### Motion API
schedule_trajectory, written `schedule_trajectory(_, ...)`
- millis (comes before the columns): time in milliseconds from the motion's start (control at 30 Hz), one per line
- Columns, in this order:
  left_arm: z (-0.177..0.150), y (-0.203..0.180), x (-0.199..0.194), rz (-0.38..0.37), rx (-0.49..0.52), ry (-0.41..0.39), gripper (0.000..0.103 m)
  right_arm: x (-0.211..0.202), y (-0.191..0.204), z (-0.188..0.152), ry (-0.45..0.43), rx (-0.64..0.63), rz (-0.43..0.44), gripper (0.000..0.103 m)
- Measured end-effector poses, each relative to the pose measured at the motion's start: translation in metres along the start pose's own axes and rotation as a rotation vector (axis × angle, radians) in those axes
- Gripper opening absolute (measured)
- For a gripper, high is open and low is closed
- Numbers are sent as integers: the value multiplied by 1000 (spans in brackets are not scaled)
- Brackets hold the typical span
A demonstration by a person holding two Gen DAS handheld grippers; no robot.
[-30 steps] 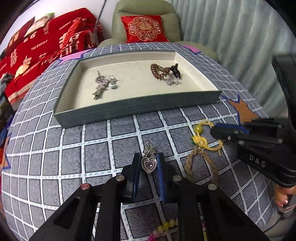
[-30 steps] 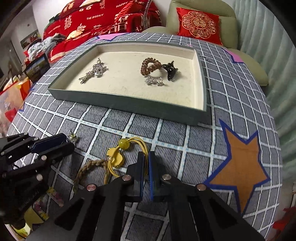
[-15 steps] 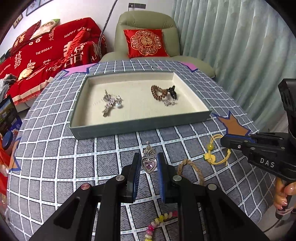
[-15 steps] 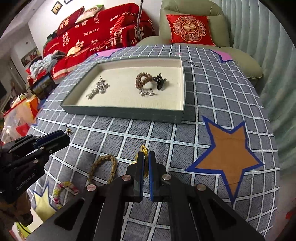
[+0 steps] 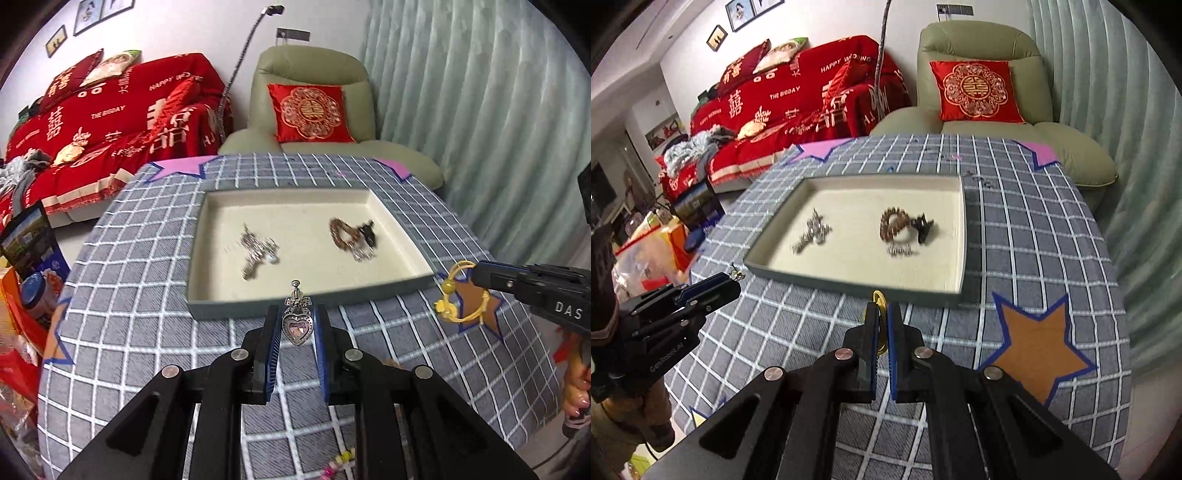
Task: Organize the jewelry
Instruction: 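Carry the heart pendant and yellow cord bracelet in both tools over the tray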
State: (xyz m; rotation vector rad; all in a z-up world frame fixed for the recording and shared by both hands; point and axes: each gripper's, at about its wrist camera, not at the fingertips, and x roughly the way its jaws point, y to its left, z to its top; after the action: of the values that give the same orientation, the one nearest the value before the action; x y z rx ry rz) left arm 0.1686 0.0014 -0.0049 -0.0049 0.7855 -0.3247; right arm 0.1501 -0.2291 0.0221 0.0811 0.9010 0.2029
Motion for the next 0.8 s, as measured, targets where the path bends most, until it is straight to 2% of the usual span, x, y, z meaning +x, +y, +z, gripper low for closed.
schedule_trajectory(333, 36, 21, 15, 45, -23, -37, 27, 14, -7, 42, -20, 50, 36, 5)
schedule_trajectory(567, 48, 20, 49, 70, -21, -8, 27, 48, -10, 66, 1, 79, 70, 5)
schedule_trajectory(800, 53, 19, 86, 85, -19, 30, 27, 85, -16, 71, 38, 112, 82, 5)
